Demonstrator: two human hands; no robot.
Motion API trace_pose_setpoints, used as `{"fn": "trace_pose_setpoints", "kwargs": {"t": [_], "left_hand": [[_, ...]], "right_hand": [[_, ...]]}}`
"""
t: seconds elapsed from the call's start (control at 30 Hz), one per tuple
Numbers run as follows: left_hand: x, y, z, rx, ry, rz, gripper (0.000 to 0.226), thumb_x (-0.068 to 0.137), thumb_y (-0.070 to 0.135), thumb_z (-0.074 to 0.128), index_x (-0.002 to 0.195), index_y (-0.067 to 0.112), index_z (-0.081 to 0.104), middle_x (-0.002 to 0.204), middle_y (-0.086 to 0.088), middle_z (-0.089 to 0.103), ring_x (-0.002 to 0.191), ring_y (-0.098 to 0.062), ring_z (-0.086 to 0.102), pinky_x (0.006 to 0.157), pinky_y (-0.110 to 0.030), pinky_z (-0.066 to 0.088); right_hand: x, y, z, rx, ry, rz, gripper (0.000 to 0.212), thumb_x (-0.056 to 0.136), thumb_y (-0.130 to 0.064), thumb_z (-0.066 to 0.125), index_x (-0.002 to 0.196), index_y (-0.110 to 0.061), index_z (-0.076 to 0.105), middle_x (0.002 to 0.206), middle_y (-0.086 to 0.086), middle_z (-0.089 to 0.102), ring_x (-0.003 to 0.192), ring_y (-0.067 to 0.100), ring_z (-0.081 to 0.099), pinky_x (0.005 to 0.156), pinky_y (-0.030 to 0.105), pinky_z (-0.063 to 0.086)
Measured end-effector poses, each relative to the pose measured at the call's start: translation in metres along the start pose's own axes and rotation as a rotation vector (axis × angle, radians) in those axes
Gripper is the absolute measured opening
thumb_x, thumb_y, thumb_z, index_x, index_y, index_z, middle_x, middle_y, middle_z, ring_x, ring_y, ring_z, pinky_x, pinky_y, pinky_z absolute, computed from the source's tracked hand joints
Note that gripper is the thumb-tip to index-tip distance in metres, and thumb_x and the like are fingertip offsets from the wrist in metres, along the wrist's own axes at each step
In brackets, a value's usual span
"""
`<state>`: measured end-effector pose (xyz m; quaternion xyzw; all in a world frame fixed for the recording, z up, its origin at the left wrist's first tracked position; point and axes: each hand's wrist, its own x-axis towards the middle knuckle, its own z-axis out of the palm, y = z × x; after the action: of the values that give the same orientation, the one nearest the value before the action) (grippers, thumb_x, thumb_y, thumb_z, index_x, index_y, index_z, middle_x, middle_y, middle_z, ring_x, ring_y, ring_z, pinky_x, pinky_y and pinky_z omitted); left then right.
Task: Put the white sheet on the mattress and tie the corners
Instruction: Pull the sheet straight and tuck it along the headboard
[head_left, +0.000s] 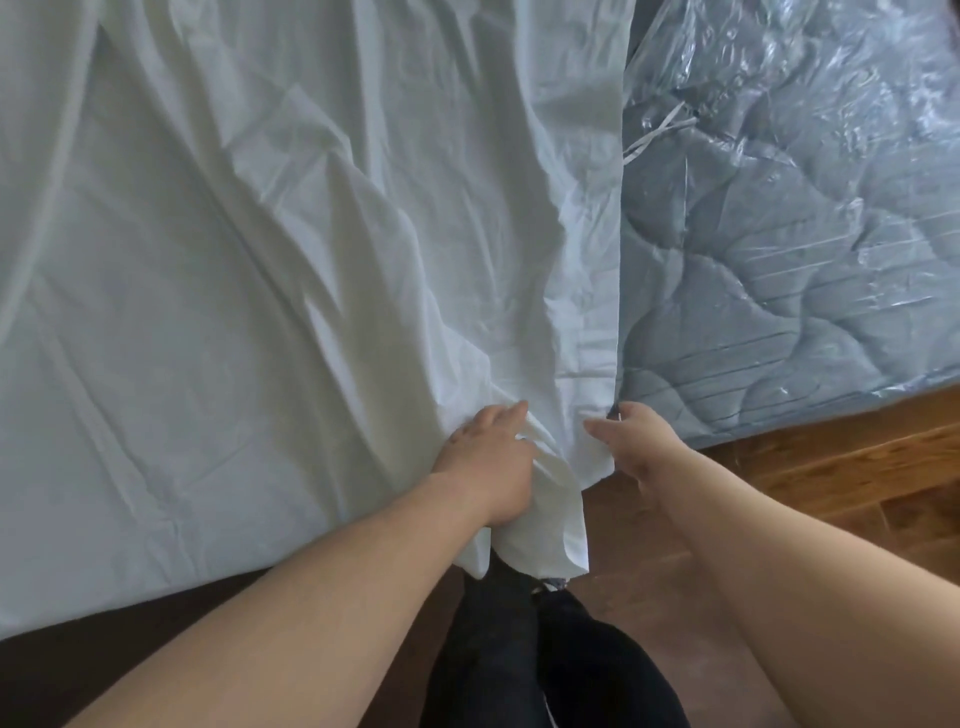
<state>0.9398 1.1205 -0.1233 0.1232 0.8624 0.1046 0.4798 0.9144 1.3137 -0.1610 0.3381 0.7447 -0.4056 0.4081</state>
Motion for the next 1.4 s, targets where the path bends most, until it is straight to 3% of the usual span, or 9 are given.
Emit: {"fn": "trace_pose_setpoints", "kwargs": {"t": [0.2, 0.4, 0.57, 0.73, 0.83, 0.93, 1.13, 1.27, 1.4], "left_hand": [[0.008, -0.017, -0.016, -0.280, 0.039, -0.124, 0.050, 0.100, 0.023, 0.044, 0.149, 0.017, 0.048, 0.167, -0.007, 0.021, 0.148, -0.032, 0.026, 0.120, -0.042, 0.026], [-0.004, -0.006, -0.023, -0.527, 0.032, -0.165, 0.061, 0.092, 0.043, 0.056, 0.148, 0.024, 0.043, 0.155, -0.004, 0.041, 0.135, -0.031, 0.048, 0.110, -0.043, 0.042], [-0.057, 0.025, -0.047, -0.715, 0.044, -0.198, 0.069, 0.097, 0.065, 0.047, 0.155, 0.027, 0.044, 0.173, 0.000, 0.008, 0.154, -0.030, 0.025, 0.123, -0.041, 0.026], [-0.092, 0.068, -0.067, -0.391, 0.104, -0.218, 0.096, 0.081, 0.093, 0.032, 0.154, 0.032, 0.045, 0.170, -0.003, -0.023, 0.155, -0.028, -0.025, 0.126, -0.057, -0.001], [-0.097, 0.113, -0.086, -0.453, 0.106, -0.235, 0.086, 0.080, 0.091, 0.040, 0.144, 0.035, 0.054, 0.171, -0.001, 0.018, 0.155, -0.030, 0.018, 0.123, -0.053, 0.025], [-0.091, 0.141, -0.105, -0.713, 0.152, -0.292, 0.054, 0.097, 0.066, 0.048, 0.128, 0.026, 0.065, 0.125, -0.001, 0.069, 0.106, -0.023, 0.064, 0.093, -0.037, 0.052], [-0.096, 0.239, -0.153, -0.789, 0.356, -0.376, 0.041, 0.108, 0.042, 0.041, 0.131, 0.017, 0.065, 0.126, -0.008, 0.070, 0.110, -0.028, 0.064, 0.089, -0.036, 0.048], [-0.097, 0.290, -0.172, -0.957, 0.467, -0.327, 0.029, 0.102, 0.041, 0.056, 0.094, 0.017, 0.070, 0.095, -0.005, 0.070, 0.090, -0.026, 0.064, 0.080, -0.036, 0.053], [-0.097, 0.319, -0.181, -0.919, 0.503, -0.329, 0.029, 0.103, 0.037, 0.055, 0.086, 0.014, 0.062, 0.082, -0.003, 0.062, 0.075, -0.023, 0.053, 0.062, -0.032, 0.039]], "right_hand": [[0.008, -0.022, 0.012, -0.186, -0.003, -0.002, 0.031, 0.084, -0.041, 0.070, 0.097, -0.014, 0.069, 0.092, 0.007, 0.074, 0.087, 0.030, 0.073, 0.079, 0.051, 0.063], [-0.042, -0.050, 0.009, 0.148, -0.219, -0.005, 0.027, 0.101, -0.034, 0.057, 0.094, -0.010, 0.066, 0.071, 0.004, 0.062, 0.054, 0.022, 0.056, 0.055, 0.030, 0.049], [-0.101, -0.083, -0.027, 0.349, -0.168, -0.037, 0.024, 0.105, -0.029, 0.053, 0.087, -0.012, 0.058, 0.063, 0.003, 0.054, 0.051, 0.016, 0.050, 0.052, 0.029, 0.046], [-0.133, -0.106, -0.071, 0.354, -0.159, -0.080, 0.022, 0.103, -0.032, 0.052, 0.087, -0.016, 0.053, 0.070, 0.004, 0.045, 0.055, 0.016, 0.044, 0.055, 0.030, 0.037], [-0.156, -0.121, -0.099, 0.349, -0.238, -0.110, 0.021, 0.103, -0.027, 0.052, 0.087, -0.015, 0.056, 0.066, 0.001, 0.051, 0.054, 0.015, 0.050, 0.057, 0.031, 0.044], [-0.169, -0.133, -0.122, 0.315, -0.328, -0.156, 0.018, 0.103, -0.022, 0.052, 0.089, -0.012, 0.055, 0.067, 0.002, 0.047, 0.050, 0.014, 0.046, 0.058, 0.032, 0.039], [-0.174, -0.136, -0.234, -0.082, -0.454, -0.467, 0.013, 0.093, -0.029, 0.066, 0.096, -0.017, 0.062, 0.087, 0.002, 0.065, 0.079, 0.019, 0.062, 0.074, 0.033, 0.046], [-0.175, -0.119, -0.294, -0.353, -0.627, -0.484, 0.043, 0.069, -0.012, 0.064, 0.111, -0.021, 0.070, 0.104, 0.011, 0.075, 0.095, 0.022, 0.070, 0.089, 0.045, 0.054], [-0.173, -0.102, -0.321, -0.717, -0.439, -0.572, 0.011, 0.092, -0.015, 0.060, 0.098, -0.016, 0.069, 0.086, 0.003, 0.066, 0.077, 0.015, 0.055, 0.071, 0.032, 0.045]]}}
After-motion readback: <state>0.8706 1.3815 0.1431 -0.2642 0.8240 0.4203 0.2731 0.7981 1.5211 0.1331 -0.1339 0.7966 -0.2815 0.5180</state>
